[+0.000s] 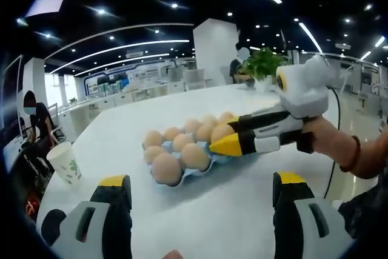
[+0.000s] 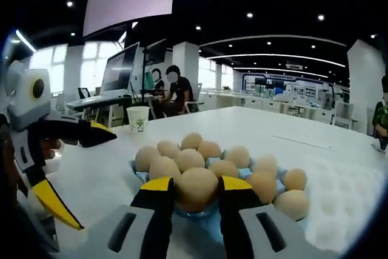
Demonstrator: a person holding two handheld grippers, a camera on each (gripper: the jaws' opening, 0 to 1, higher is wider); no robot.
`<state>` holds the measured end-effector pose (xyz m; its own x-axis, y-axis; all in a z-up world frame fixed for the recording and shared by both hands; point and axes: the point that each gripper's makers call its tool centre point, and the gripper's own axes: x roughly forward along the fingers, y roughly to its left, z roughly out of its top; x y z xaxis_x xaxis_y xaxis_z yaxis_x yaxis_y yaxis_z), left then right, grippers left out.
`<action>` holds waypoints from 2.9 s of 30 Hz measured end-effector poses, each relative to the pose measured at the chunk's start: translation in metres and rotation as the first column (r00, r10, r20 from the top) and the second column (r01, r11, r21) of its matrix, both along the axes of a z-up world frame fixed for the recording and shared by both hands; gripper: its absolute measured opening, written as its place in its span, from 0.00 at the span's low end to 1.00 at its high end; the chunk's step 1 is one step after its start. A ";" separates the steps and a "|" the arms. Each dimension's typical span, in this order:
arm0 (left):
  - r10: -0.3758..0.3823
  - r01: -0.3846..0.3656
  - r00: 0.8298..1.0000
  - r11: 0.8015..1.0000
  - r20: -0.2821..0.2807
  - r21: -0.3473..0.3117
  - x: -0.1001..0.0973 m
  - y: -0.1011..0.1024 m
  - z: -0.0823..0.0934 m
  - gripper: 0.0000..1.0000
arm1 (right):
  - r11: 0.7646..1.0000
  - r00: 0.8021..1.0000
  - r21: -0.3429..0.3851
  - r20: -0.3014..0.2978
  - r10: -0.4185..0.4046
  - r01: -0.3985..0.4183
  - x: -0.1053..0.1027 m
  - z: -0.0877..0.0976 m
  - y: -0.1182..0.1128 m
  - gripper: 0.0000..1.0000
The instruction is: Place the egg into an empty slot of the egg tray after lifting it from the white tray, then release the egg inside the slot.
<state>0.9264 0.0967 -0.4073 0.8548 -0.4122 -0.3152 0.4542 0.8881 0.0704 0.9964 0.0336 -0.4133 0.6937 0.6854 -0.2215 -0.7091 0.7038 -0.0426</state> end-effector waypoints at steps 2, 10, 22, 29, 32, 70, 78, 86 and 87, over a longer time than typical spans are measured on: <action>-0.001 0.001 1.000 1.000 -0.002 0.001 0.000 0.000 0.000 0.99 | 1.000 1.000 -0.009 -0.001 -0.002 0.002 -0.001 -0.004 0.000 0.30; 0.002 -0.002 1.000 1.000 0.000 0.003 -0.001 0.001 0.000 0.99 | 1.000 1.000 -0.002 0.001 -0.016 0.016 -0.002 -0.007 0.002 0.30; 0.005 -0.005 1.000 1.000 0.002 0.003 -0.002 0.002 0.000 0.99 | 0.997 0.997 0.004 0.001 -0.071 0.071 -0.001 -0.007 0.000 0.28; 0.006 -0.006 1.000 1.000 0.002 0.004 -0.004 0.002 0.000 0.99 | 0.994 0.997 0.084 -0.027 -0.069 0.071 -0.003 -0.003 -0.002 0.29; 0.001 -0.001 1.000 1.000 0.005 -0.002 -0.004 0.000 0.001 0.99 | 0.992 0.998 0.102 -0.011 -0.067 0.068 -0.005 0.001 -0.002 0.30; -0.005 0.006 1.000 1.000 0.015 -0.023 0.003 -0.009 0.005 1.00 | 0.990 0.993 0.081 -0.002 -0.118 0.118 0.000 0.014 -0.043 0.87; 0.000 0.000 1.000 1.000 0.018 -0.025 0.003 -0.008 0.006 1.00 | 0.984 0.988 0.093 -0.010 -0.154 0.154 0.001 0.018 -0.059 0.90; 0.003 -0.002 1.000 1.000 0.018 -0.028 0.004 -0.010 0.006 1.00 | 0.980 0.982 0.060 0.000 -0.189 0.188 0.005 0.015 -0.078 0.90; 0.002 -0.001 1.000 1.000 0.018 -0.027 0.004 -0.010 0.005 1.00 | 0.979 0.981 0.062 -0.001 -0.195 0.195 0.005 0.015 -0.081 0.90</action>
<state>0.9300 0.0868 -0.4020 0.8609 -0.4192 -0.2882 0.4518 0.8905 0.0544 1.0018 -0.0474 -0.3983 0.8166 0.5487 -0.1791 -0.5575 0.8301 0.0013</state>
